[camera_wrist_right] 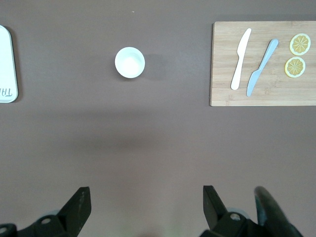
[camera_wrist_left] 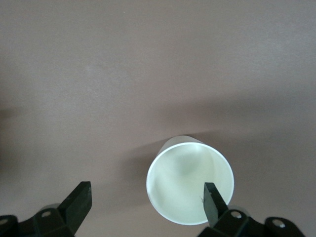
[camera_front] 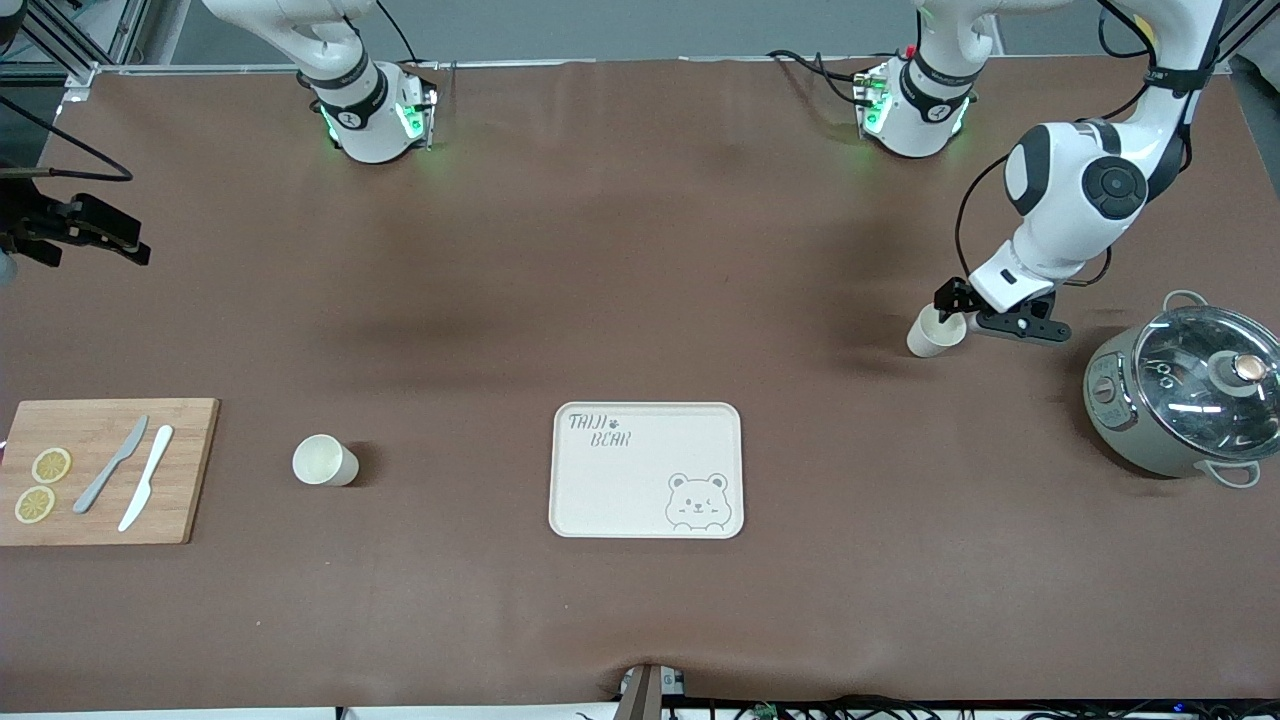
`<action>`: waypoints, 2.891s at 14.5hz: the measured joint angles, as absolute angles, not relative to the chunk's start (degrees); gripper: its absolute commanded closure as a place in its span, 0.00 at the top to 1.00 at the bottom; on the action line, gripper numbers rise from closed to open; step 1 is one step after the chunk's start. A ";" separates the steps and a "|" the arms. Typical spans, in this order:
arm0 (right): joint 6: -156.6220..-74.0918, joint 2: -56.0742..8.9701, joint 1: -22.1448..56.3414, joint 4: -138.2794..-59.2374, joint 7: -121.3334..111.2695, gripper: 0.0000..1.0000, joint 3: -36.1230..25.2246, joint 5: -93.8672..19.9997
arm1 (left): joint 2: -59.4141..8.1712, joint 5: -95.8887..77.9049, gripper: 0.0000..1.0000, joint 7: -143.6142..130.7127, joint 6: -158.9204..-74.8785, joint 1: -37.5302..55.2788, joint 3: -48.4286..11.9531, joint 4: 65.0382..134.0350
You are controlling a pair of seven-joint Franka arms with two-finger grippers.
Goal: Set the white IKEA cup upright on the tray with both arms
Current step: 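Close the left gripper on the cup rim and lift it, then carry the cup to the tray while the right gripper reaches the other cup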
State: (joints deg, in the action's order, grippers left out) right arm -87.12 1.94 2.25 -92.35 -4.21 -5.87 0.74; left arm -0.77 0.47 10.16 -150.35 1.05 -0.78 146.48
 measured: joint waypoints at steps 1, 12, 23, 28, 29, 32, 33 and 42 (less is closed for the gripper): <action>-87.20 1.92 2.25 -92.41 -4.21 1.00 -5.87 0.74 | -1.03 0.47 1.00 10.17 -150.98 0.85 -0.77 146.64; -87.97 1.56 2.25 -92.87 -4.21 1.00 -5.88 0.74 | -4.81 0.47 1.00 10.17 -158.47 0.26 -0.76 149.18; -89.44 1.41 2.20 -94.27 -4.23 1.00 -6.02 0.83 | -6.53 0.47 0.00 8.64 -164.28 0.26 -1.50 151.10; -90.40 1.40 2.03 -95.93 -5.30 1.00 -6.14 0.95 | -5.82 0.47 0.00 6.21 -164.47 0.50 -1.85 150.27; -90.65 1.39 1.90 -96.08 -5.80 1.00 -6.20 1.00 | -5.82 0.47 0.00 5.15 -164.10 0.58 -2.12 149.26; -92.11 1.34 1.07 -97.07 -7.84 1.00 -6.41 1.04 | -5.82 0.47 0.00 -2.47 -155.29 1.06 -6.03 142.01; -93.21 1.16 0.75 -97.76 -8.41 1.00 -6.45 1.05 | -5.82 0.47 0.00 -5.28 -150.74 1.43 -7.45 138.55; -109.77 -8.94 -0.08 -105.70 -9.67 1.00 -6.38 1.05 | -17.96 0.47 0.00 -28.19 -124.32 10.06 -12.74 106.72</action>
